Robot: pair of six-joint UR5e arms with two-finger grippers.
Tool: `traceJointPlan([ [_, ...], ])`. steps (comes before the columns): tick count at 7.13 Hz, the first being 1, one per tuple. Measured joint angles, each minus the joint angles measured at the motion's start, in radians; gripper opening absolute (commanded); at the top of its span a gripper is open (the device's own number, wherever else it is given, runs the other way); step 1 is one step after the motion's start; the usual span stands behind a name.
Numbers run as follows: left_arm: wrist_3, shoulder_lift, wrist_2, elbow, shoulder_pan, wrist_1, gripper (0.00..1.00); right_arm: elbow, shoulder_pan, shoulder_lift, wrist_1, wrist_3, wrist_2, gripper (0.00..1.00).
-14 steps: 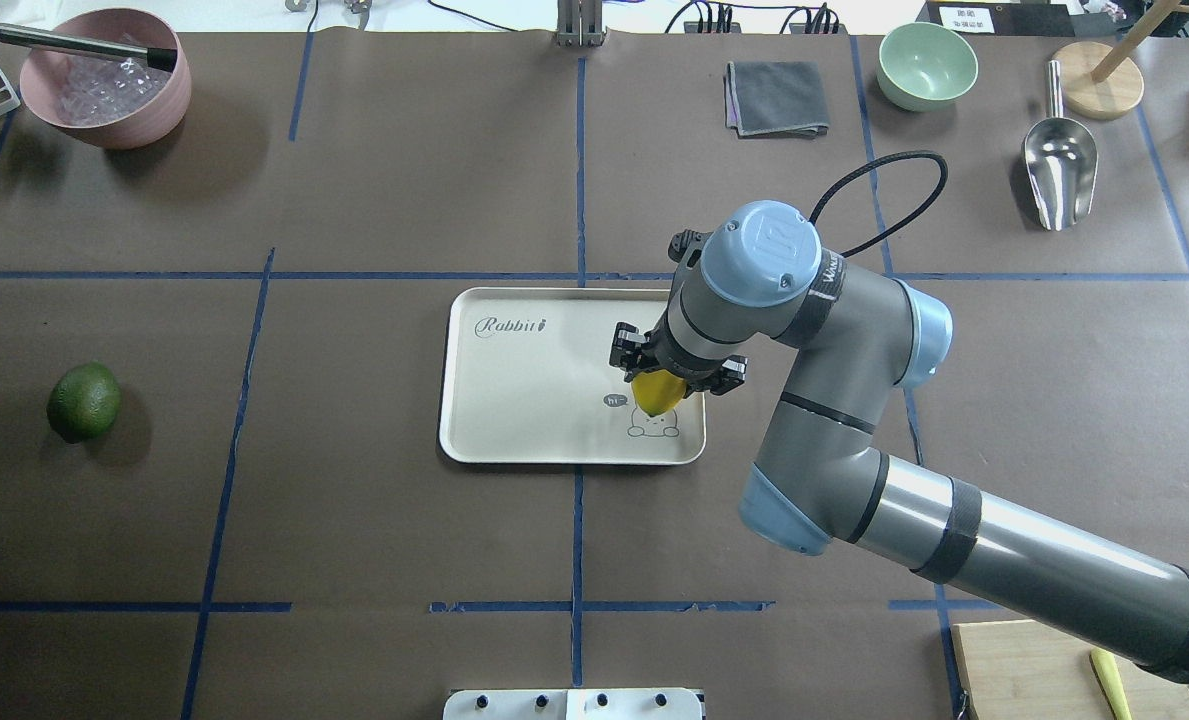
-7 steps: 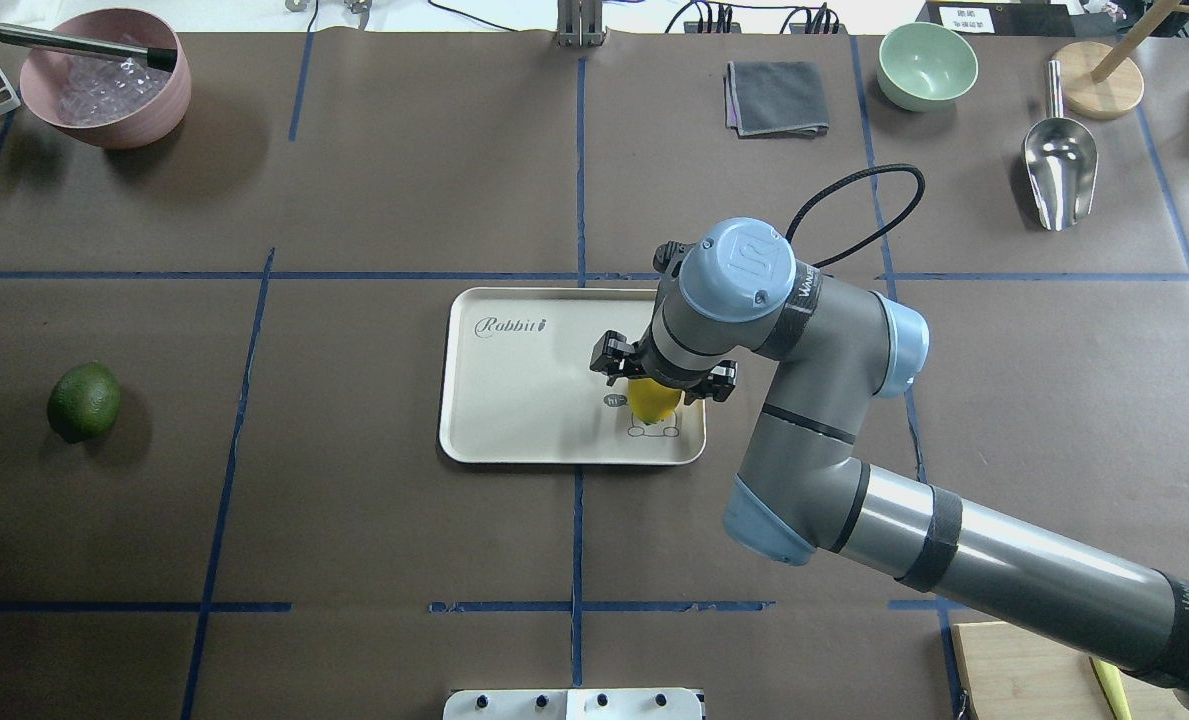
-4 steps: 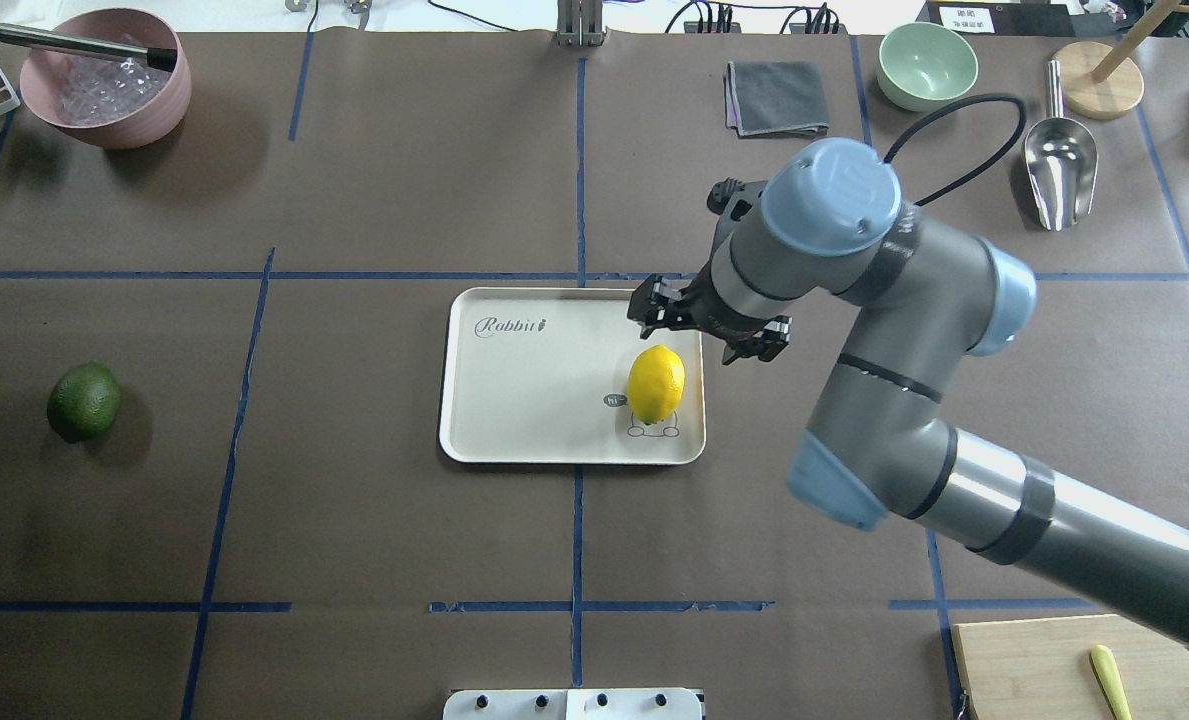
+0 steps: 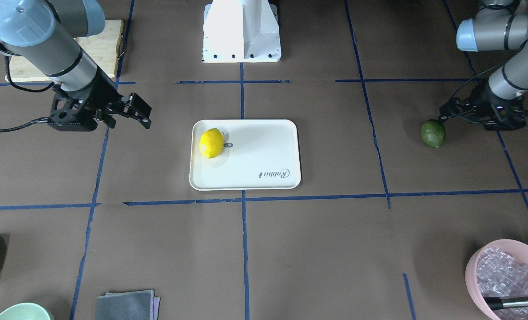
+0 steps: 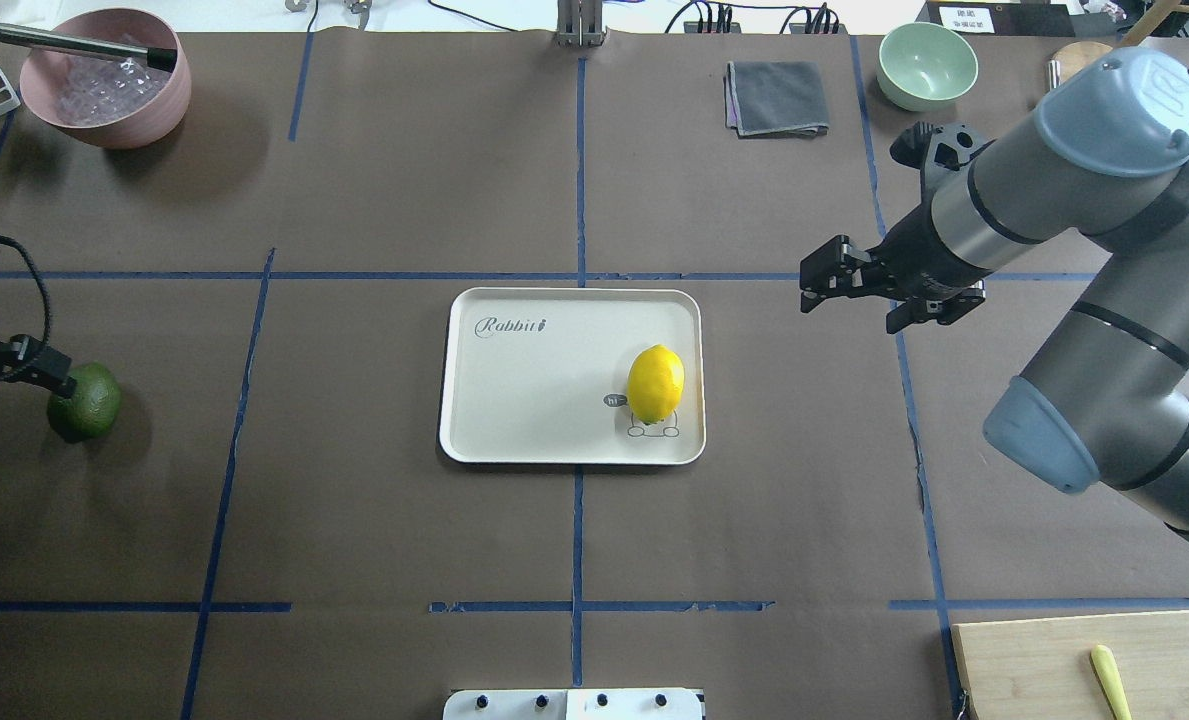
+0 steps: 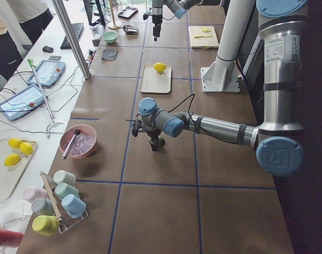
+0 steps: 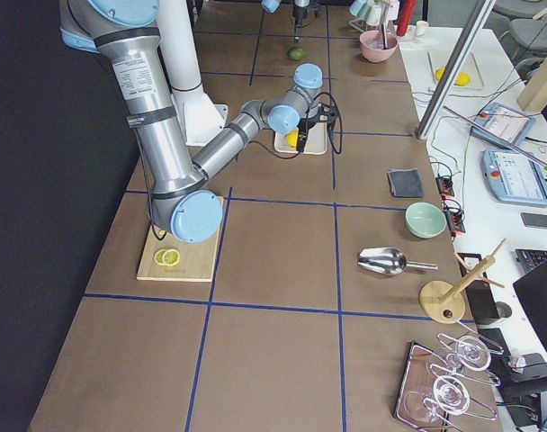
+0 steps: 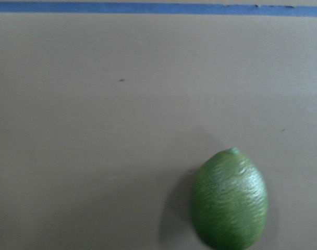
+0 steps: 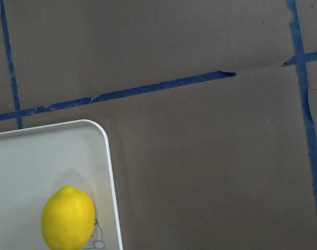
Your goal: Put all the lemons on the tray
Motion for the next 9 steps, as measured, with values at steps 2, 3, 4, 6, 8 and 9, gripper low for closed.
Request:
traceJointPlan([
  [2, -0.052, -0.023, 0.059, 0.024, 0.064, -0.033, 1.00, 0.002, 0.013, -0.023, 0.000, -0.034, 0.007, 1.00],
  [3, -0.054, -0.029, 0.071, 0.039, 0.077, -0.036, 1.00, 0.002, 0.013, -0.027, 0.000, -0.036, 0.007, 1.00],
  [4, -0.054, -0.035, 0.086, 0.053, 0.090, -0.037, 1.00, 0.003, 0.014, -0.030, 0.000, -0.037, 0.006, 1.00],
  [6, -0.054, -0.041, 0.108, 0.069, 0.106, -0.037, 0.73, 0.005, 0.014, -0.031, 0.000, -0.038, 0.005, 1.00],
  [8, -0.058, -0.045, 0.112, 0.071, 0.108, -0.036, 0.00, 0.005, 0.014, -0.036, 0.000, -0.038, 0.005, 1.00],
  [9, -0.063, -0.057, 0.112, 0.070, 0.109, -0.034, 0.00, 0.005, 0.014, -0.038, 0.000, -0.038, 0.004, 1.00],
])
